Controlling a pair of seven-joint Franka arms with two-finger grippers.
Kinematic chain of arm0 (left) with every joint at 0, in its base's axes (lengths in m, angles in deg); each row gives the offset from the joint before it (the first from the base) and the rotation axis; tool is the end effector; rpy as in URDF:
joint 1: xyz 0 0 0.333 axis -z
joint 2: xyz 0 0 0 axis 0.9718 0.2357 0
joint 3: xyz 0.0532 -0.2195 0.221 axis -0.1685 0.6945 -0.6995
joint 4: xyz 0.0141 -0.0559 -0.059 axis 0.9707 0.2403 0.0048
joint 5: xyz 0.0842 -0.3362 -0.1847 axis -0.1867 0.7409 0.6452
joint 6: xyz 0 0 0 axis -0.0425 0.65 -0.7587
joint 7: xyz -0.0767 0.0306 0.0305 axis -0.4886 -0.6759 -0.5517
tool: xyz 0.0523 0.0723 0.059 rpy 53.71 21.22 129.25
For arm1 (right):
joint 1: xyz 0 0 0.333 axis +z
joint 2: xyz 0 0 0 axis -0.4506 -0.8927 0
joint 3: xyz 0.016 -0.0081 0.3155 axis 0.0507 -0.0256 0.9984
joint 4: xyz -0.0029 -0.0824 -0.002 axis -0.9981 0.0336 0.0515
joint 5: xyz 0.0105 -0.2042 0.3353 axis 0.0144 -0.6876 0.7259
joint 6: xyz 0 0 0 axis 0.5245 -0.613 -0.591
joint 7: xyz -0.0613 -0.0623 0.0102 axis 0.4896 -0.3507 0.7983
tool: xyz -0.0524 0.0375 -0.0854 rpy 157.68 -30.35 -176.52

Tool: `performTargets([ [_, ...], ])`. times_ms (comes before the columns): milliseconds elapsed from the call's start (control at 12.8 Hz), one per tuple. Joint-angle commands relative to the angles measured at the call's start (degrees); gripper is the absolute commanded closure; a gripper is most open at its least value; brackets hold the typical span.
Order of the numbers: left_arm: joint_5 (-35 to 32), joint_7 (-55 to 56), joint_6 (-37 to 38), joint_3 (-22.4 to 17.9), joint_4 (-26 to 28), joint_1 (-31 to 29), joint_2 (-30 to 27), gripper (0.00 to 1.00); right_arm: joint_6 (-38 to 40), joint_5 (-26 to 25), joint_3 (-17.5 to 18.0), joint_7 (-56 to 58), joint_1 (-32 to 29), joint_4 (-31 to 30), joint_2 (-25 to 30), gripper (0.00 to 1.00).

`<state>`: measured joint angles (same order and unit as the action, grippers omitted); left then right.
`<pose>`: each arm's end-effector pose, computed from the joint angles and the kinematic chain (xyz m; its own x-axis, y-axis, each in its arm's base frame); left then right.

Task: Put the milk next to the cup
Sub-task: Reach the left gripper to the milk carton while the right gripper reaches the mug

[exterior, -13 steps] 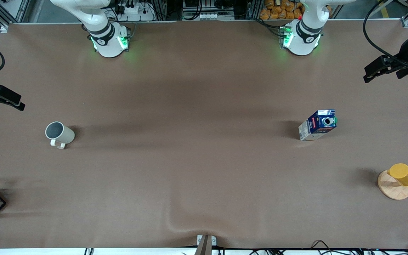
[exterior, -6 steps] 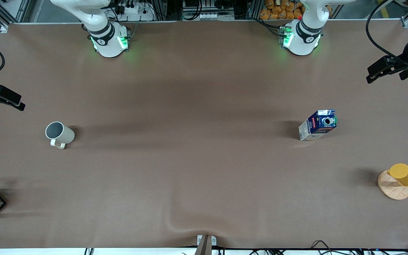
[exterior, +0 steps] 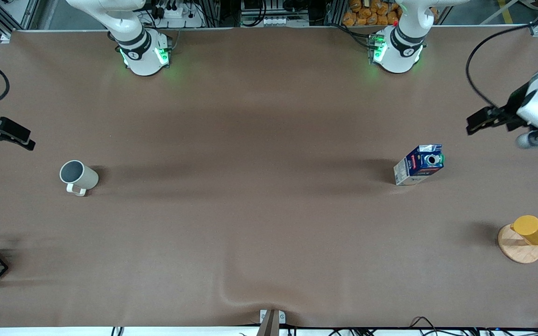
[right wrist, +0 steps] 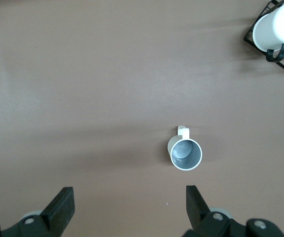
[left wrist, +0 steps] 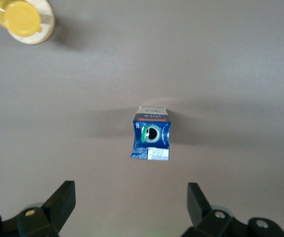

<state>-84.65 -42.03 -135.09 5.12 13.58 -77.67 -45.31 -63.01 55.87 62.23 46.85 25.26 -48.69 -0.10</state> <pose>0.5567 -0.0314 0.5616 0.9950 0.0822 -0.0564 0.0808 -0.9964 -0.0258 0.5817 -0.0430 0.5967 0.9965 -0.0632 0.0543 -0.0627 -0.9980 -0.0124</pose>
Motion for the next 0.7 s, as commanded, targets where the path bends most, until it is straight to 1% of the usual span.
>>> performTargets([
  [0,0.52,0.64,-5.31,0.63,5.2,0.08,-0.57,0.0,-3.92,-0.58,-0.3,-0.15,0.29,-4.84,0.81,0.0],
  [78,0.52,2.91,-8.46,0.63,7.91,-0.01,-0.48,0.0,-4.62,-0.58,-0.3,-0.15,0.2,-6.94,0.9,0.0],
  [156,0.26,4.15,-10.5,0.71,9.77,-0.01,-0.39,0.0,-8.19,-0.67,-0.3,-0.06,0.2,-10.35,0.72,0.0],
  [311,0.25,5.38,-10.78,1.24,10.49,0.25,1.09,0.0,-19.77,-0.75,-0.39,0.12,0.11,-20.96,1.16,0.0],
  [389,0.25,6.18,-10.95,1.94,11.19,0.08,1.45,0.0,-24.1,-1.1,-0.56,0.12,0.2,-25.11,1.51,0.0],
  [467,0.08,6.27,-11.13,2.12,11.54,0.08,1.98,0.0,-26.23,-2.15,-0.65,0.12,-0.41,-28.11,1.43,0.0],
  [545,-0.1,6.36,-11.13,2.3,11.89,0.34,2.42,0.0,-26.34,-2.6,-0.57,0.12,-2.94,-29.36,0.73,0.0],
  [623,-0.19,6.36,-11.39,2.3,12.42,0.34,3.03,0.0,-27.64,-2.77,-0.57,0.12,-4.09,-31.28,-0.41,0.0],
])
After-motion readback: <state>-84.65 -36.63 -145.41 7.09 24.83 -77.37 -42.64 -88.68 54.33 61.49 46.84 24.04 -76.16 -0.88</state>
